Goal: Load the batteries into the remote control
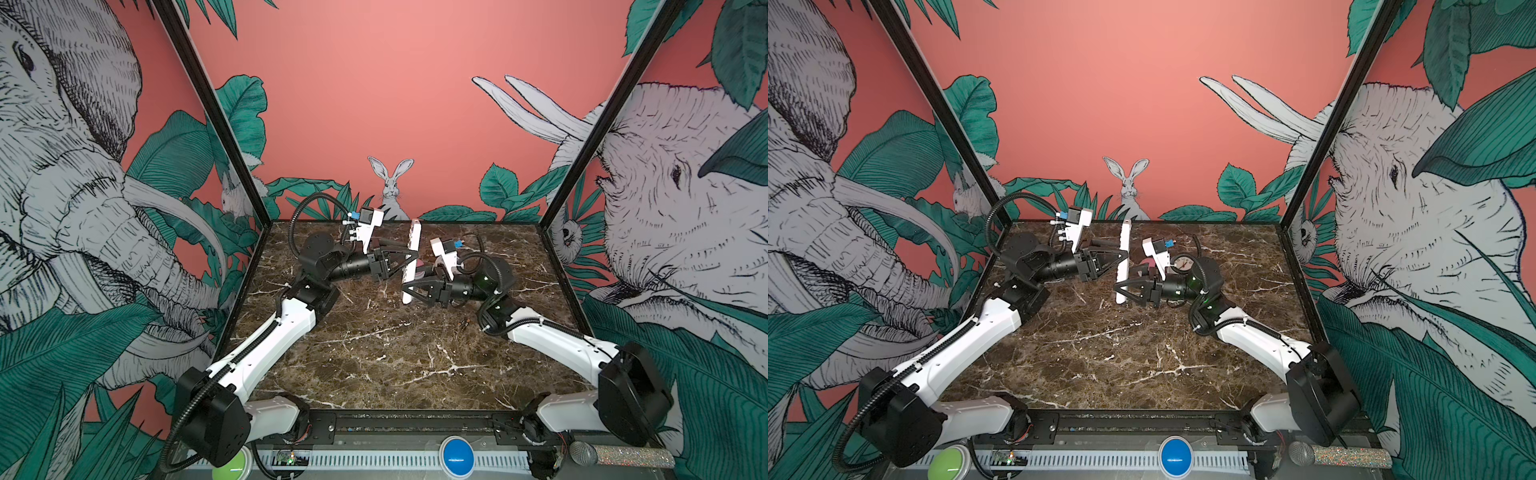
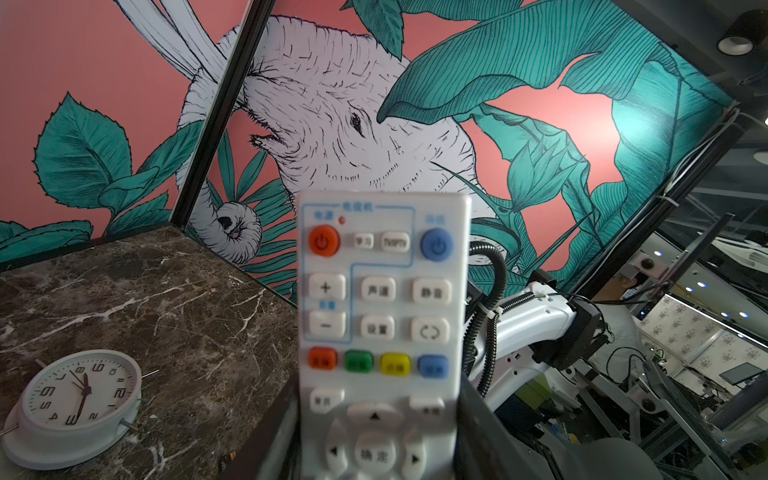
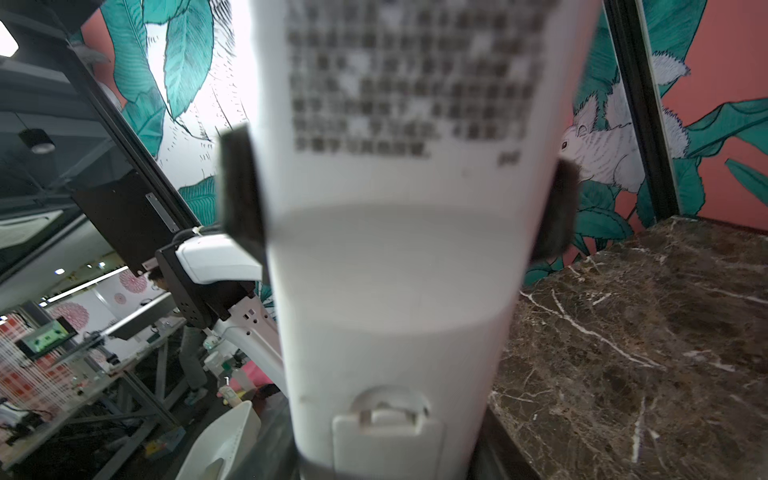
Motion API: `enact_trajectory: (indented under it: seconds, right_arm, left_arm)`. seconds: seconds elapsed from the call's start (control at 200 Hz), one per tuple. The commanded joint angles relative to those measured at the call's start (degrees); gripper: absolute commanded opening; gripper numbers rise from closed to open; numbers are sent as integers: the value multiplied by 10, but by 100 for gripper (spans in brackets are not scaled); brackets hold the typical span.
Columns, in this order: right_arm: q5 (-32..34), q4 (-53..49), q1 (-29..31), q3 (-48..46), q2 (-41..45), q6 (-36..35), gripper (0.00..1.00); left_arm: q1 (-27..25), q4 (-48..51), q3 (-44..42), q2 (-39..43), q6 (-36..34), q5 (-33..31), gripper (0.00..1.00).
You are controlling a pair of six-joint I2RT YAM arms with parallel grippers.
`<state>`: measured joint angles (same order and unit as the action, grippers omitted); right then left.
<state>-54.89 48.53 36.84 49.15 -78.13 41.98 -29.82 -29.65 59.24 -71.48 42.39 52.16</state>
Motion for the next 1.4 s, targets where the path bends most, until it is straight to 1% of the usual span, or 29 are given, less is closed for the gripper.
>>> enact_trajectory:
  seconds: [0.0,0.02,0.04,0.085,0.1,0.125,0.17,0.215,0.24,0.305,0.325,0.42,0.465,0.485,0.525,0.67,0.92,1.075,1.23,1.395]
  right_arm:
    - [4,32,3,11,4,-9,34]
    - [6,26,3,11,5,-12,31]
    - [9,22,4,12,7,-17,29]
    - [19,-1,3,12,16,-32,25]
    - [24,-11,4,11,19,-39,25]
    - [34,-28,3,10,25,-51,24]
    - [55,-62,3,9,38,-76,23]
    - [83,-97,4,8,49,-104,21]
    - [102,-133,3,8,56,-121,20]
    - [150,-210,3,16,68,-164,15]
    - [167,-235,3,19,71,-175,14]
    - [242,-318,3,32,79,-221,9]
    - [274,-342,3,35,82,-233,8]
    - [286,-351,3,36,84,-238,8]
    - [310,-372,4,40,85,-249,7]
    - [379,-440,16,60,80,-295,4]
    - [427,-467,44,77,70,-317,0]
    - [447,-465,50,79,67,-314,0]
    - [463,-462,55,81,62,-308,0]
    - [474,-469,60,87,53,-305,0]
  left_arm:
    - [-2,-10,22,5,4,-1,26]
    - [-2,-2,22,5,-1,-8,28]
    - [-2,6,22,6,-7,-15,33]
    - [-2,33,20,9,-22,-35,48]
    - [-2,42,20,10,-28,-42,52]
    - [-2,56,20,12,-37,-52,62]
    - [-2,80,21,15,-53,-73,75]
    - [-2,101,22,19,-67,-92,84]
    - [-2,109,23,22,-72,-100,89]
    - [-2,132,27,28,-89,-118,97]
    - [-2,144,30,30,-96,-124,98]
    - [-2,222,47,38,-139,-160,98]
    - [-2,252,52,42,-154,-173,96]
    - [-3,258,52,44,-158,-194,94]
    - [-3,263,51,48,-161,-205,91]
    - [-7,298,62,46,-174,-236,87]
    - [-14,281,65,25,-164,-252,78]
    - [-26,263,65,13,-158,-261,74]
    - [-36,243,68,-3,-144,-260,68]
    - [-48,231,71,-17,-143,-267,67]
